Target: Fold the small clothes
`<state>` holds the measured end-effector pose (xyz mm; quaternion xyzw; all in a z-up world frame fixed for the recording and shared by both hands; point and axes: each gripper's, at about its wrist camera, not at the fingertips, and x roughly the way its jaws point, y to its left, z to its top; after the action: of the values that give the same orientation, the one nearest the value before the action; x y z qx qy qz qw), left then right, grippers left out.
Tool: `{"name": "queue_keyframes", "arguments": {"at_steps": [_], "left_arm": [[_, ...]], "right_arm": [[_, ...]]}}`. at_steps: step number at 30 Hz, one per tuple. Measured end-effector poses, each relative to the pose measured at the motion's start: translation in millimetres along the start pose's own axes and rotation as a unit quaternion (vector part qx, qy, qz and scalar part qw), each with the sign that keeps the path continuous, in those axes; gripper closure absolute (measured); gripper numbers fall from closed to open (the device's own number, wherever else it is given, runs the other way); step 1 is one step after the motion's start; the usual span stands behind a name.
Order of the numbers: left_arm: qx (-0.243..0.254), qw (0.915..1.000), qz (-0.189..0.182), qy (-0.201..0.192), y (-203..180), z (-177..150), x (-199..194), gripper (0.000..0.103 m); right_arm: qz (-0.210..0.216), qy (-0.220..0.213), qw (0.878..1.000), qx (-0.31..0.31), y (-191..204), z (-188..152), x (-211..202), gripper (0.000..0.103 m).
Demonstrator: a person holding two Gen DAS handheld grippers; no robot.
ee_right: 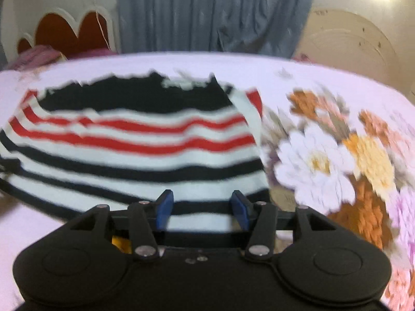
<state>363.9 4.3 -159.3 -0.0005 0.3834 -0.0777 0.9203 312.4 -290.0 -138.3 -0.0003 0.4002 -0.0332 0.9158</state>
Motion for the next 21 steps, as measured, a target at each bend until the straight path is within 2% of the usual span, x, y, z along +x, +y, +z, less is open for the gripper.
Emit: {"name": "queue_keyframes", "arguments": {"at_steps": [2, 3, 5, 7, 11, 15, 18, 21], "left_arm": [[-0.002, 1.0000, 0.002, 0.000, 0, 0, -2, 0.017], [-0.006, 1.0000, 0.000, -0.001, 2, -1, -3, 0.017], [0.000, 1.0000, -0.001, 0.000, 3, -4, 1, 0.017], [0.006, 1.0000, 0.002, 0.006, 0, -2, 0, 0.016], [-0.037, 0.9991, -0.010, 0.018, 7, 5, -8, 0.016], [-0.069, 0.9973, -0.015, 0.018, 9, 9, -17, 0.016], [-0.053, 0.9982, -0.025, 0.007, 4, 15, -21, 0.016], [-0.047, 0.9987, -0.017, 0.010, 3, 20, -14, 0.016]], "right_arm": [[-0.004, -0.008, 1.000, 0.030, -6, 2, -7, 0.066], [-0.009, -0.015, 0.999, 0.035, -7, 3, -8, 0.066], [-0.014, 0.009, 0.999, 0.027, -7, 0, 2, 0.065], [-0.022, 0.015, 1.000, 0.009, -1, 3, 2, 0.064], [-0.002, -0.007, 0.999, 0.045, 0, 12, -15, 0.062], [0.025, -0.019, 0.999, 0.033, 22, 22, -23, 0.060], [0.041, -0.024, 0.999, 0.011, 45, 32, -20, 0.060], [0.050, -0.027, 0.998, -0.008, 68, 43, -11, 0.058]]}}
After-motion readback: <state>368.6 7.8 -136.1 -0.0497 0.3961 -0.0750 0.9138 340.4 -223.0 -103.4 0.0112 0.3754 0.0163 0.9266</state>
